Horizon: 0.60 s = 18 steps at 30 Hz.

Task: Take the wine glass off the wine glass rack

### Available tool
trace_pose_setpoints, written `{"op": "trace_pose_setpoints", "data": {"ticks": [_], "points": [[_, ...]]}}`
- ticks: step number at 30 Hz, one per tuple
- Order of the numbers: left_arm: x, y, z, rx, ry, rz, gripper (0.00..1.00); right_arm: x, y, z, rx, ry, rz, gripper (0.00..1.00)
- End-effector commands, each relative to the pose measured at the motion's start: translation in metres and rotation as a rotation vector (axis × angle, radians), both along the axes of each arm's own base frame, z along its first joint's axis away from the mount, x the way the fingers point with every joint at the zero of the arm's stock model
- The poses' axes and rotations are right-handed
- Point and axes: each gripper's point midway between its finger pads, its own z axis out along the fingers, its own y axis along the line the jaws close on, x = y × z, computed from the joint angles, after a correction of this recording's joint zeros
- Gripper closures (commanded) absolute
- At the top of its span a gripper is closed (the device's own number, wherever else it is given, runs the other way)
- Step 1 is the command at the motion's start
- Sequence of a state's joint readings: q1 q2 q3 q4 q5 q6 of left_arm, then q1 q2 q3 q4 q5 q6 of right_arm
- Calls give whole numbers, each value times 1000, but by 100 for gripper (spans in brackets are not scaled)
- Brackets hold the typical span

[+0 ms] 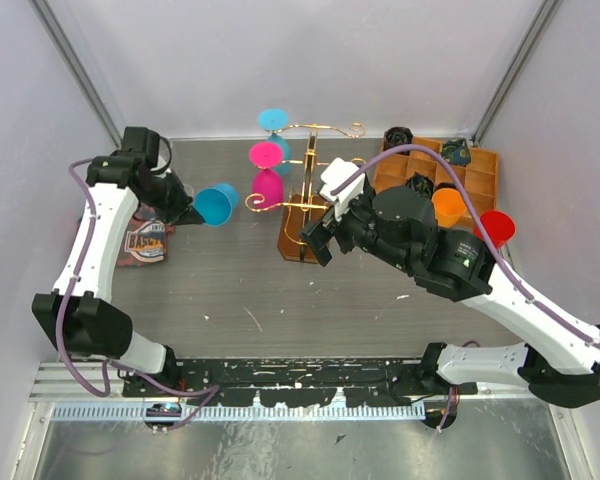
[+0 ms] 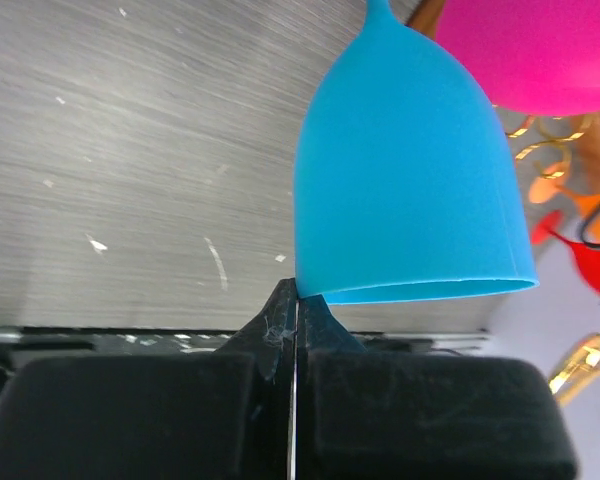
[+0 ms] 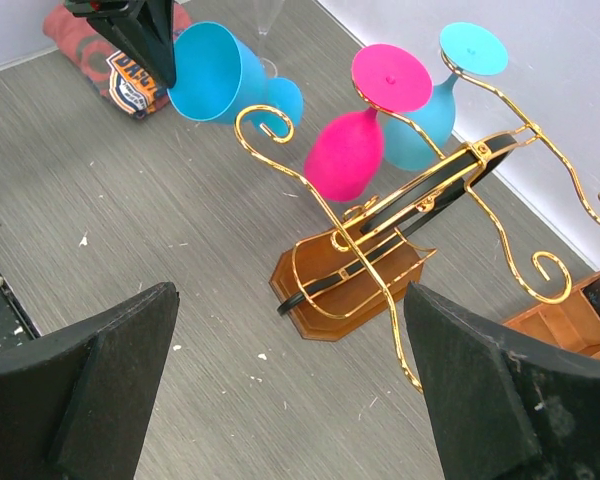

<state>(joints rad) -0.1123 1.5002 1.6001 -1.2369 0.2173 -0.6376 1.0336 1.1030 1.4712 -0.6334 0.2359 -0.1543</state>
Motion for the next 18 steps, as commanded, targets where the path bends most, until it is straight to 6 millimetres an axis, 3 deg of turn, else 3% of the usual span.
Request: {"op": "trace_pose_setpoints", "data": {"ticks": [1, 8, 13, 18], "points": [[-16, -16, 18, -224, 92, 148, 100, -2, -1, 21, 94, -29, 1, 0], [-27, 3, 12, -347, 274, 424, 100, -6, -5, 23, 126, -17, -6, 0], [-37, 24, 7, -262, 390, 566, 100, -8, -6, 28, 165, -9, -10, 0], [-26, 30, 0, -261, 400, 668, 100, -13, 0, 31, 192, 4, 23, 0]]}}
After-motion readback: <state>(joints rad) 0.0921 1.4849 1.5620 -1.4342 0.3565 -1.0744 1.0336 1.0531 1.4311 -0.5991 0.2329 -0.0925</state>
